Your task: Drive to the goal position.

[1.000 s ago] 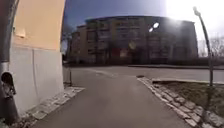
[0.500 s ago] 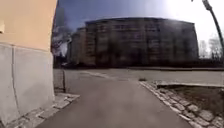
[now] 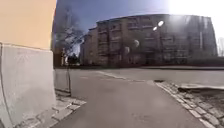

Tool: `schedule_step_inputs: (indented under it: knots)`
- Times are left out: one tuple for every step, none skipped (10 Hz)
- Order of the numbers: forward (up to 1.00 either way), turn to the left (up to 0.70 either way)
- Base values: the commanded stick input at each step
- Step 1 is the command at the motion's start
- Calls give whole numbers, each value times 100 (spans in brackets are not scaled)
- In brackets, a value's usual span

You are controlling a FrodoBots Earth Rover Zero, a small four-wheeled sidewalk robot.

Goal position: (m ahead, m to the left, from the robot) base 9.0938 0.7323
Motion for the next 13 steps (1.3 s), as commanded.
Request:
schedule_step_inputs:
  knots:
    - [85, 34]
    - [85, 34]
    - [85, 34]
    - [85, 34]
    - [85, 34]
    - [85, 34]
    - [85, 18]
    - [85, 0]
    - [85, 0]
    - [85, 0]
    - [85, 0]
    - [85, 0]
    - [85, 0]
